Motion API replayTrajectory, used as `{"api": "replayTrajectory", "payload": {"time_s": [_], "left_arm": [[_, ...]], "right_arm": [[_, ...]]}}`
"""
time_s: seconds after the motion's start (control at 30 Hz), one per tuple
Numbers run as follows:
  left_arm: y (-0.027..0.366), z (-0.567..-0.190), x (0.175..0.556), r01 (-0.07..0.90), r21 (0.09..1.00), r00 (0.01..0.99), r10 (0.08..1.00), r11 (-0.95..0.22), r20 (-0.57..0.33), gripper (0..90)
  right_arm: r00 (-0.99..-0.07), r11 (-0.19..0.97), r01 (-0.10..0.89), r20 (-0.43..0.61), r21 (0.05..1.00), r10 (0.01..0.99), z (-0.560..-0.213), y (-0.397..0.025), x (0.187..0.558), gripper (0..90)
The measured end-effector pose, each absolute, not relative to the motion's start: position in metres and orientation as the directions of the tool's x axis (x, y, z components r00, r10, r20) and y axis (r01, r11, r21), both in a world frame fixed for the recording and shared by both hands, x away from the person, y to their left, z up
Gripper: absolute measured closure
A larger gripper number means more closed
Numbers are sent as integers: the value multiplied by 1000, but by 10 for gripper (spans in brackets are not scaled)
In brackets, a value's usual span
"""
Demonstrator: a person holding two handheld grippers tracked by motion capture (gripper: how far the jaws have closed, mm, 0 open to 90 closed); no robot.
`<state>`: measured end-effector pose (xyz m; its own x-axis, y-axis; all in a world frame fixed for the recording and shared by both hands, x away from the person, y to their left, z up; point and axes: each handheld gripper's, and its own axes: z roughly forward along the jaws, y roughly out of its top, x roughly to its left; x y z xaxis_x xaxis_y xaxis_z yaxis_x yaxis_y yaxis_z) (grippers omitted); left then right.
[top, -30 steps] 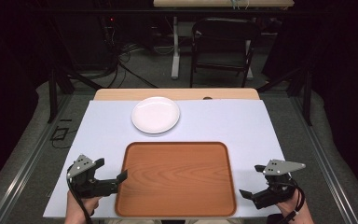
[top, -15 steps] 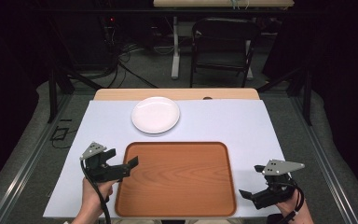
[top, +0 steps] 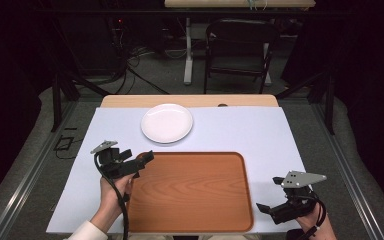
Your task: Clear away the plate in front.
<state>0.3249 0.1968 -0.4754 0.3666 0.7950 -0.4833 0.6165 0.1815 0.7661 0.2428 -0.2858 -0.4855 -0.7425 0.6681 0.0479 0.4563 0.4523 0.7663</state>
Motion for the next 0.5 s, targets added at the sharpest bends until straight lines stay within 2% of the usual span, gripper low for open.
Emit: {"api": "replayTrajectory", "payload": {"time_s": [0.5], "left_arm": [[183, -484, 367, 650, 673, 265, 725, 353, -636, 0]], "right_arm": [[-747, 453, 453, 50, 768, 663, -486, -286, 243, 0]]}}
